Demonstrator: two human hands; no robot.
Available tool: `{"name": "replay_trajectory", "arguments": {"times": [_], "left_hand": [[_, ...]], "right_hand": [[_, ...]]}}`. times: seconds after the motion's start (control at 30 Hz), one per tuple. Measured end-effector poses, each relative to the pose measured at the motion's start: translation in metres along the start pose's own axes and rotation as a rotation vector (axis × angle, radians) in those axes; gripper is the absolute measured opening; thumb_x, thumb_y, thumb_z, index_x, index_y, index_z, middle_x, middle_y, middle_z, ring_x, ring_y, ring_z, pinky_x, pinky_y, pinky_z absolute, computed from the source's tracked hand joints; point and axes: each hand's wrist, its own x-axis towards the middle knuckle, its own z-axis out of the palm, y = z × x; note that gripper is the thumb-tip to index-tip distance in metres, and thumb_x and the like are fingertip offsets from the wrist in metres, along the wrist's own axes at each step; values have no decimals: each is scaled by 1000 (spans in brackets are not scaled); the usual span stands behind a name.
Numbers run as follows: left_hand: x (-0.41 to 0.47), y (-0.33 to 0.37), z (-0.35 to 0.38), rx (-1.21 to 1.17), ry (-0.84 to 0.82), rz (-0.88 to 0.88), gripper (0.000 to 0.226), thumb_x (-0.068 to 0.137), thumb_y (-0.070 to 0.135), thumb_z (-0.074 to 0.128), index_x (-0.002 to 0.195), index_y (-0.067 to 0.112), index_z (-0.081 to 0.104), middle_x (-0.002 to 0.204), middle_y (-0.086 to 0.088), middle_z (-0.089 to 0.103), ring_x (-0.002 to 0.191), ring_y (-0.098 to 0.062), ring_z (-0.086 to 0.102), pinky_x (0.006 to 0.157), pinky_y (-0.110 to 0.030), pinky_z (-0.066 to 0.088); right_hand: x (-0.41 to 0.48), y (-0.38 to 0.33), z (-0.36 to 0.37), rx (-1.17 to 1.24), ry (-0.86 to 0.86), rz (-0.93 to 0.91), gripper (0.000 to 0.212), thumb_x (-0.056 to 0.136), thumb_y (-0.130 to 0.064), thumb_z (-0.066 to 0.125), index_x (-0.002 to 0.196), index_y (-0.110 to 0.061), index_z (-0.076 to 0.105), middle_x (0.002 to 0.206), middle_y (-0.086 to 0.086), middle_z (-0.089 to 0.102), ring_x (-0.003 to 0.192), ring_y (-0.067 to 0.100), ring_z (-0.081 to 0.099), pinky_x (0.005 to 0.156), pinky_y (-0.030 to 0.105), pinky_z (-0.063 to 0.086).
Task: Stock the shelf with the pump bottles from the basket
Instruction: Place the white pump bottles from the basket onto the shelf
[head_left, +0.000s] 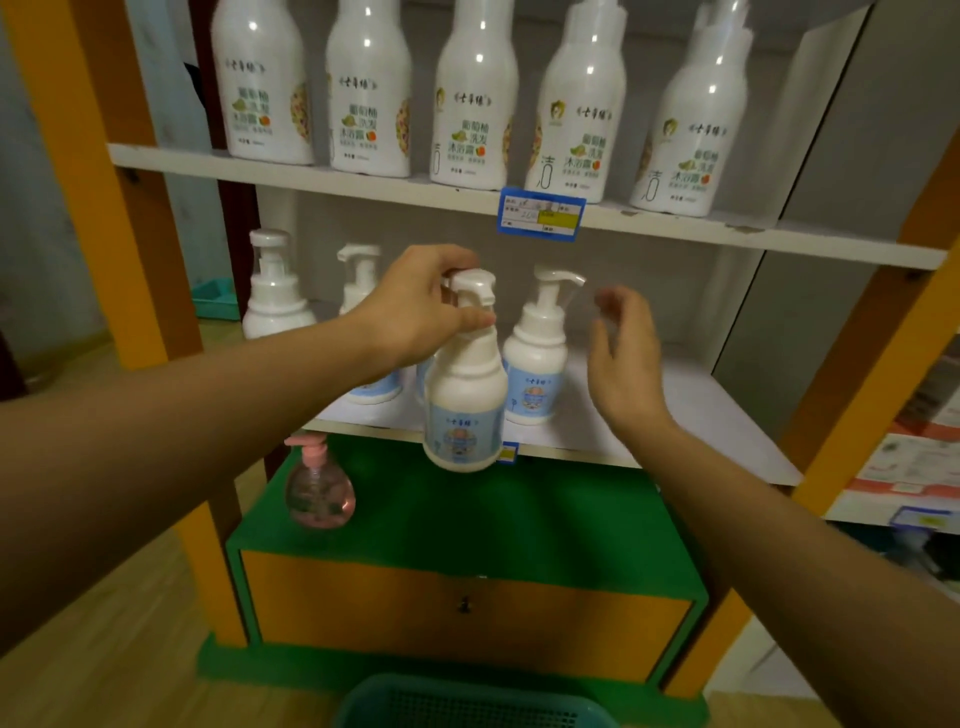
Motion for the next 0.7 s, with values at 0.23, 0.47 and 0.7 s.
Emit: {"name": "replay_trajectory", "arguments": {"times": [0.23,0.47,0.7], "left_hand": [[-4,28,31,-27,-84,39,57,76,5,68,128,3,46,107,-3,56,73,-2,51,62,2,42],[4,49,71,-31,-60,32,64,71,11,74,128,6,48,126,-13,57,111,-24,56,99,-32,45],[13,36,94,-157,-200,-202,61,79,23,67,133,8,43,139,-9,49,123,-22,50,101,-30,39]], "right_hand": [[-62,-3,-41,248,-634,199,37,91,-24,50,128,-24,44,121,-8,55,108,8,55,90,23,47],[-53,1,-64,107,-503,178,56,80,-34,66,128,-20,41,128,0,53,113,21,55,92,42,51],[-32,28,-81,100,-415,199,57,83,-26,64,133,-16,38,121,-3,50,109,17,53,86,30,47]]}}
